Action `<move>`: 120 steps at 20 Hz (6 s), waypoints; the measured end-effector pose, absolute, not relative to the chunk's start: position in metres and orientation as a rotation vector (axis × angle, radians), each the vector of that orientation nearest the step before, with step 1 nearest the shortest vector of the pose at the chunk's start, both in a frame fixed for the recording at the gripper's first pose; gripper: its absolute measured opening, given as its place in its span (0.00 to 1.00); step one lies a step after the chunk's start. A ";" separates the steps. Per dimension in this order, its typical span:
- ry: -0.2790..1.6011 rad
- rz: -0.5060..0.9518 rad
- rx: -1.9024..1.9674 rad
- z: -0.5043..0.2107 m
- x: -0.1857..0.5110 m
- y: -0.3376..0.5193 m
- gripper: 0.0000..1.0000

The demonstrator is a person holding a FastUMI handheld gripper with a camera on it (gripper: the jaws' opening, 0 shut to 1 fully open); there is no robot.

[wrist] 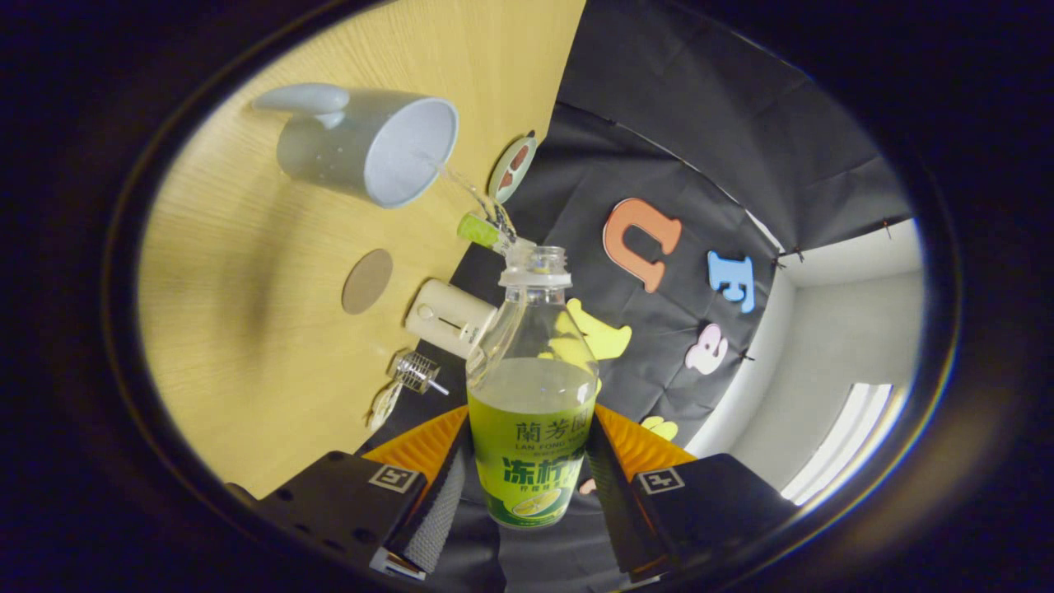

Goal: Take the bottle from table, then pour the juice into the cup, finally place the bottle on the coaster

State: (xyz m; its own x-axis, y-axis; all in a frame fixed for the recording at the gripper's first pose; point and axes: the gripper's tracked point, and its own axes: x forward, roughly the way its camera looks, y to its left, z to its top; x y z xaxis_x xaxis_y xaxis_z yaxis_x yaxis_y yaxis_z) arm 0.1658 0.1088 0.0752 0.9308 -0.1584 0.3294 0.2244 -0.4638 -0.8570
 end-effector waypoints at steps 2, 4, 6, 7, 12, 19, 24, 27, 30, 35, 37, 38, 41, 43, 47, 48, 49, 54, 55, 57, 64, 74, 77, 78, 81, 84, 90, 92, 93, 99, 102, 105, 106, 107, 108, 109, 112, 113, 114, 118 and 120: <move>-0.047 -0.456 -2.023 0.078 0.167 0.110 0.81; -0.050 -0.459 -2.027 0.078 0.165 0.112 0.81; -0.056 -0.456 -2.035 0.079 0.165 0.114 0.81; -0.056 -0.455 -2.042 0.078 0.164 0.115 0.81; -0.060 -0.458 -2.069 0.082 0.164 0.119 0.81; -0.054 -0.477 -2.094 0.087 0.161 0.122 0.81; -0.079 -0.487 -2.127 0.091 0.159 0.130 0.81; -0.092 -0.490 -2.148 0.092 0.157 0.137 0.81; -0.090 -0.494 -2.165 0.091 0.160 0.139 0.81; -0.091 -0.507 -2.205 0.090 0.160 0.144 0.81; -0.096 -0.506 -2.211 0.087 0.160 0.145 0.81; -0.098 -0.504 -2.212 0.087 0.159 0.147 0.81; -0.101 -0.498 -2.221 0.084 0.158 0.148 0.81; -0.096 -0.500 -2.222 0.084 0.158 0.149 0.81; -0.093 -0.494 -2.195 0.080 0.159 0.150 0.81; -0.092 -0.490 -2.168 0.080 0.161 0.148 0.81; -0.089 -0.491 -2.128 0.080 0.161 0.145 0.81; -0.026 -0.421 -1.855 0.051 0.173 0.117 0.82; -0.012 -0.404 -1.788 0.043 0.172 0.112 0.82; 0.009 -0.371 -1.654 0.026 0.172 0.104 0.82; 0.050 -0.276 -1.082 -0.015 0.162 0.082 0.81; 0.107 -0.103 -0.428 -0.035 0.137 0.040 0.82; 0.105 -0.088 -0.285 -0.026 0.135 0.006 0.82; 0.107 -0.079 -0.247 -0.023 0.134 -0.007 0.82; 0.115 -0.060 -0.151 -0.016 0.127 -0.048 0.82; 0.102 -0.062 -0.091 -0.008 0.122 -0.098 0.82; 0.093 -0.127 -0.051 -0.001 0.122 -0.198 0.82; 0.097 -0.146 -0.028 0.000 0.124 -0.227 0.82; 0.105 -0.146 -0.022 -0.001 0.125 -0.235 0.82; 0.101 -0.078 0.007 -0.004 0.136 -0.229 0.82; 0.107 -0.004 0.021 -0.008 0.147 -0.192 0.81; 0.084 0.062 0.028 0.002 0.164 -0.152 0.81; 0.086 0.081 0.038 0.005 0.172 -0.138 0.81; 0.094 0.096 0.043 0.008 0.181 -0.126 0.81; 0.096 0.108 0.049 0.010 0.190 -0.116 0.81; 0.098 0.117 0.056 0.016 0.200 -0.105 0.82; 0.090 0.156 0.062 0.030 0.228 -0.069 0.81; 0.093 0.171 0.063 0.033 0.238 -0.056 0.82; 0.095 0.183 0.061 0.034 0.247 -0.042 0.82; 0.101 0.225 0.042 0.033 0.283 0.011 0.81; 0.109 0.258 0.047 0.026 0.303 0.040 0.82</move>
State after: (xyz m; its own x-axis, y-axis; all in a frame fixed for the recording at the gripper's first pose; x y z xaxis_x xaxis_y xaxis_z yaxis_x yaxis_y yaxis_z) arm 0.3028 0.0401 0.0259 0.9611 0.2568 -0.1016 -0.2518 0.9659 0.0600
